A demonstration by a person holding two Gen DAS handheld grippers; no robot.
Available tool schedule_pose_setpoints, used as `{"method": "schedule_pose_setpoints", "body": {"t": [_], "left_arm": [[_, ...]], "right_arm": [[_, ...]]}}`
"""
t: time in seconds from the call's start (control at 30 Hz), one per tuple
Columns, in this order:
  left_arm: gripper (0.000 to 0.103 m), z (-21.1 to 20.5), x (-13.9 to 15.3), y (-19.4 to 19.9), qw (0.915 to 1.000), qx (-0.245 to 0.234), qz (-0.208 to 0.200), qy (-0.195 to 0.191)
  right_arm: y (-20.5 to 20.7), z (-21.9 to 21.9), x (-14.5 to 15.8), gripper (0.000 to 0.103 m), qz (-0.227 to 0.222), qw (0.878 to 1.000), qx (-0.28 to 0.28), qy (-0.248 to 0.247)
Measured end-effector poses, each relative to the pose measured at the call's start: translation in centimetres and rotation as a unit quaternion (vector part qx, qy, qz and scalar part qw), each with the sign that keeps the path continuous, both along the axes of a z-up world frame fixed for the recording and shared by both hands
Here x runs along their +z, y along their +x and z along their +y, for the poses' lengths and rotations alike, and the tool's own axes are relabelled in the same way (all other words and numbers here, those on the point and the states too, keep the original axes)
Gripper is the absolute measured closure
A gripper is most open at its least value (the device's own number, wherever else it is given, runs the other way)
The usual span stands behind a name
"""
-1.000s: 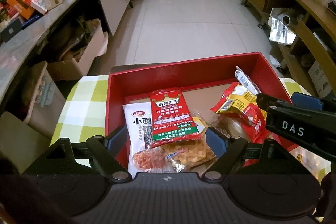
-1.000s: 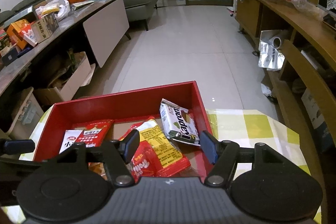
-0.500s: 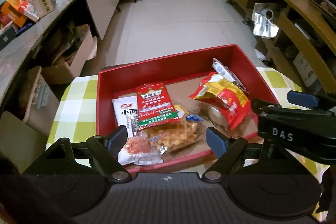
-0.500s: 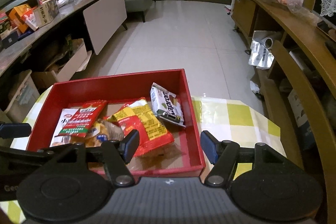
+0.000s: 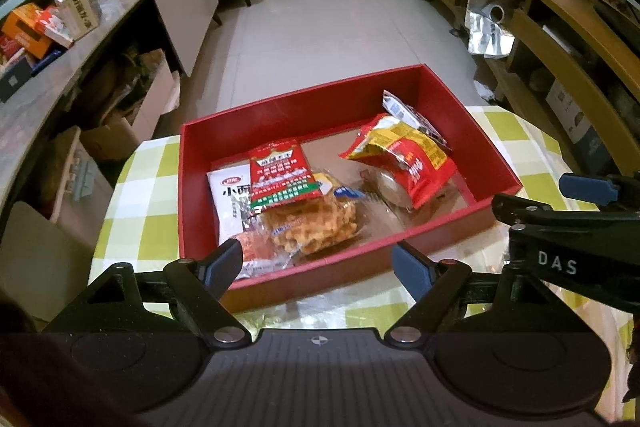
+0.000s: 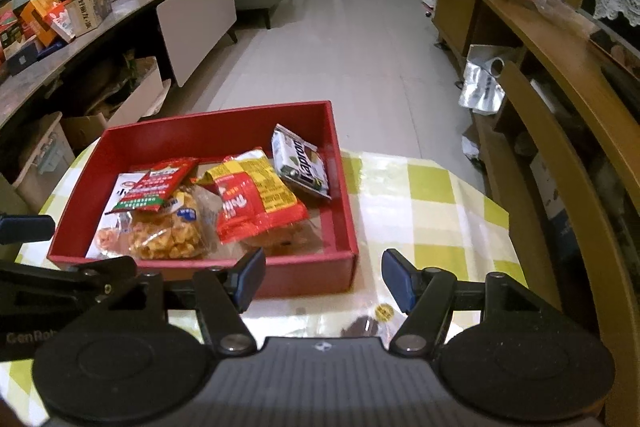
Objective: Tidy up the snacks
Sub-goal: 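Withdraw the left tool from the box while the right tool moves toward the beef-jerky bag, then move the left tool to the blue sausage pack while the right tool approaches the white pack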
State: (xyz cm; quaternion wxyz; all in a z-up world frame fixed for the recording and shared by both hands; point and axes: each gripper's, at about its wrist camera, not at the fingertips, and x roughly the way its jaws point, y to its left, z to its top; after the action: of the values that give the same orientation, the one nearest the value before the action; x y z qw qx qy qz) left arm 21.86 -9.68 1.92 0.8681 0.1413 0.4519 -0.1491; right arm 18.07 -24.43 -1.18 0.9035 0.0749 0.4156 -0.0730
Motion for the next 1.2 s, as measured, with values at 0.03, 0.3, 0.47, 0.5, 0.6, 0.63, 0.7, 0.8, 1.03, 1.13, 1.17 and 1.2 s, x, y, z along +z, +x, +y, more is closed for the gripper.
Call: {"method": "schedule_pose_setpoints", "body": {"t": [0.03,0.3,0.47,0.5,0.6,0.63,0.7,0.8,1.03,1.13,1.17,1.2], "left_arm": [[0.017,-0.1,0.0,-0.3,1.0000,-0.002,0.000,0.002],[0.017,0.1,-0.4,-2.1,0.9998,-0.012,0.009,0.009],[0.017,0.4,-0.5,-3.1,0.9997,-0.019,0.015,0.010],[0.017,0.5,-0.5,-3.4,0.9996,-0.021,0.015,0.011],[0.016,0.7,-0.8,-4.2,0.9993,-0.028,0.018,0.018],[0.016,0.9,-0.9,-4.5,0.9991,-0.031,0.021,0.019],[0.016,1.2,-1.4,-5.1,0.9986,-0.038,0.030,0.022],[0.016,1.8,-2.4,-6.2,0.9970,-0.048,0.051,0.031],[0.016,3.0,-4.0,-9.4,0.9921,-0.072,0.097,0.034],[0.016,3.6,-4.8,-10.8,0.9897,-0.069,0.120,0.036],[0.016,3.8,-5.1,-11.2,0.9891,-0.066,0.126,0.036],[0.016,3.9,-5.3,-11.5,0.9889,-0.064,0.128,0.039]], "right_arm": [[-0.3,0.0,0.0,0.033,0.001,1.000,0.000,0.000],[-2.3,0.4,-0.3,0.032,0.018,1.000,0.008,-0.002],[-3.6,0.9,-0.3,0.032,0.022,1.000,0.017,0.000],[-3.8,1.0,-0.3,0.032,0.023,1.000,0.018,0.000],[-4.5,1.0,-0.5,0.032,0.030,0.999,0.020,0.003],[-4.7,1.1,-0.6,0.032,0.032,0.999,0.021,0.006],[-5.2,1.1,-0.8,0.032,0.037,0.999,0.025,0.010],[-5.9,1.2,-1.0,0.032,0.044,0.999,0.028,0.010],[-7.7,1.9,-0.8,0.032,0.047,0.998,0.044,0.018],[-8.3,2.3,-0.9,0.032,0.049,0.997,0.051,0.019],[-8.5,2.4,-0.8,0.032,0.049,0.997,0.053,0.019],[-8.7,2.5,-0.7,0.032,0.047,0.997,0.055,0.021]]}}
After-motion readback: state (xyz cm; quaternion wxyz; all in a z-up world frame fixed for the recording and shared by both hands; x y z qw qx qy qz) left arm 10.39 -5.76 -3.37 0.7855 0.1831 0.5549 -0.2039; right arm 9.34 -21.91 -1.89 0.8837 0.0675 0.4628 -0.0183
